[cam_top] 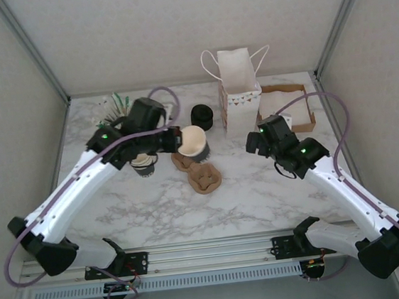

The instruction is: Pack the takeout coffee

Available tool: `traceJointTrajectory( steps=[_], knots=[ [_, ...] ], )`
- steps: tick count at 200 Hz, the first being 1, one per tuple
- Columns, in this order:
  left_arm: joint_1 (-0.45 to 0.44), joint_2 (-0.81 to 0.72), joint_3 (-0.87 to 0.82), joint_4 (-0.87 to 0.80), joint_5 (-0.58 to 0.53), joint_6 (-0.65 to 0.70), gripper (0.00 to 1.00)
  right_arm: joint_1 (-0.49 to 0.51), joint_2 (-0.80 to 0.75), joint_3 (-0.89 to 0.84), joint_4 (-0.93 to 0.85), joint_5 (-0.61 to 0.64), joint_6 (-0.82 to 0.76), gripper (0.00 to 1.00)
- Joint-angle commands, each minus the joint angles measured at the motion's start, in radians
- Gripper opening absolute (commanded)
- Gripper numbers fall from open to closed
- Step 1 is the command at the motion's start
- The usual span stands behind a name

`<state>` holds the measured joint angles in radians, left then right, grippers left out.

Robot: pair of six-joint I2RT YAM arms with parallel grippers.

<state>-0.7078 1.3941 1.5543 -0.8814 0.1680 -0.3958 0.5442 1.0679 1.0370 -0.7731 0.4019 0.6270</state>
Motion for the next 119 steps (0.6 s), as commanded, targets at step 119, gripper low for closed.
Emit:
traceJointTrajectory(
  steps=[119],
  knots=[
    [-0.288, 0.179, -0.272, 0.178, 0.054, -0.091, 0.0, -0.172, -0.088, -0.107, 0.005, -0.106, 0.061, 0.99]
  ],
)
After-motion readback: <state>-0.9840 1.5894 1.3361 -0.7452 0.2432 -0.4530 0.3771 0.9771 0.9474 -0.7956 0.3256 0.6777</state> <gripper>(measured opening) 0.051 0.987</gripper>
